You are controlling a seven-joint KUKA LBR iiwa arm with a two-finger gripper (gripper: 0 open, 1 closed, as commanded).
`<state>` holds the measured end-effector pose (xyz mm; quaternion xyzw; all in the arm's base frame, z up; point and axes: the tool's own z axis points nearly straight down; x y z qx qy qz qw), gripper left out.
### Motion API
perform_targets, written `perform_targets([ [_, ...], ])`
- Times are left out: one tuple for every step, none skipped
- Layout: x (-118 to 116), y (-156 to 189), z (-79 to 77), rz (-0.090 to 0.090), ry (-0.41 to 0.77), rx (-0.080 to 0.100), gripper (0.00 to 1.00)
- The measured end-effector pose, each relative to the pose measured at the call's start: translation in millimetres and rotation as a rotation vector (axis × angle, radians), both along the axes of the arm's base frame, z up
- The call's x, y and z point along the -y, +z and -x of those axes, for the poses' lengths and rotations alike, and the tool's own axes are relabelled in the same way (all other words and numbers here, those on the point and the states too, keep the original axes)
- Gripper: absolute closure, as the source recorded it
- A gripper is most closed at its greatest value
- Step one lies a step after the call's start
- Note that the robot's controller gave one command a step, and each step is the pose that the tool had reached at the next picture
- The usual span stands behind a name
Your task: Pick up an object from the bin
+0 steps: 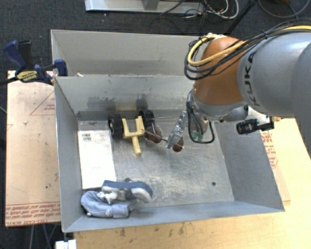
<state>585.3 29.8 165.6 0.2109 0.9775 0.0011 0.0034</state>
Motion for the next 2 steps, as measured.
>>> perform_targets([
  [1, -27, 6.6, 0.001, 0.073, -0.014, 1.00],
  [-8, -49, 20.4, 0.002, 0.255, 0.003, 1.00],
])
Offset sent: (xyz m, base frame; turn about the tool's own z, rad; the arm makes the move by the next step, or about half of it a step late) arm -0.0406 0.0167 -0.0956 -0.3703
